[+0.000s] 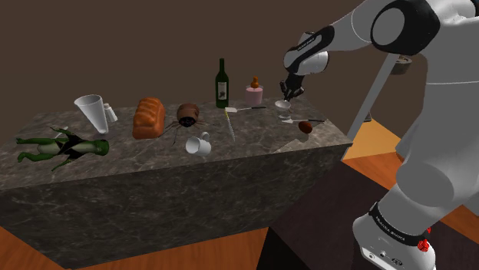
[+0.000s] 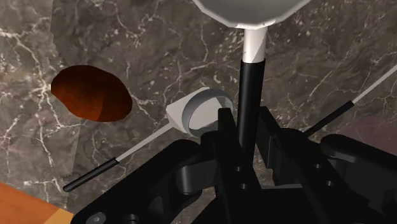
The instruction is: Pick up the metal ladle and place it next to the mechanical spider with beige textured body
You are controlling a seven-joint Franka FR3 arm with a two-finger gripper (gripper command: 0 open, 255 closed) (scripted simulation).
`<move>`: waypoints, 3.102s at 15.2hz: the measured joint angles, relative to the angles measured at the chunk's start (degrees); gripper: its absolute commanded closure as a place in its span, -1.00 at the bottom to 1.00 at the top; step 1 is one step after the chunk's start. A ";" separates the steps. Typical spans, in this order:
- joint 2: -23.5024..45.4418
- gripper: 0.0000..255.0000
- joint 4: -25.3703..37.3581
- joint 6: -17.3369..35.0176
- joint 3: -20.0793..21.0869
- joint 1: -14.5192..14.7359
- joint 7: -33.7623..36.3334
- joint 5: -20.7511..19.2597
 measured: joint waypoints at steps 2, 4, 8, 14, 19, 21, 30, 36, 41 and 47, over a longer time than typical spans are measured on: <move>-0.99 1.00 0.05 -1.03 -0.15 0.09 0.14 -0.23; -1.75 1.00 0.54 -2.28 -0.29 0.10 0.23 -0.44; -3.14 1.00 1.69 -4.80 -0.49 0.34 0.72 -0.91; -3.05 1.00 3.28 -6.15 0.20 4.16 6.31 -2.65; -0.69 1.00 6.74 -7.21 1.12 8.47 12.65 -4.25; 1.06 1.00 9.47 -8.18 1.50 10.27 15.28 -4.85; 6.61 1.00 15.36 -8.73 2.37 14.84 21.82 -6.20; 9.07 1.00 14.65 -5.56 2.52 14.69 21.77 -5.98; 11.00 1.00 13.66 -2.66 2.64 14.64 21.81 -5.84; 13.68 1.00 13.38 0.30 2.82 14.51 21.80 -5.63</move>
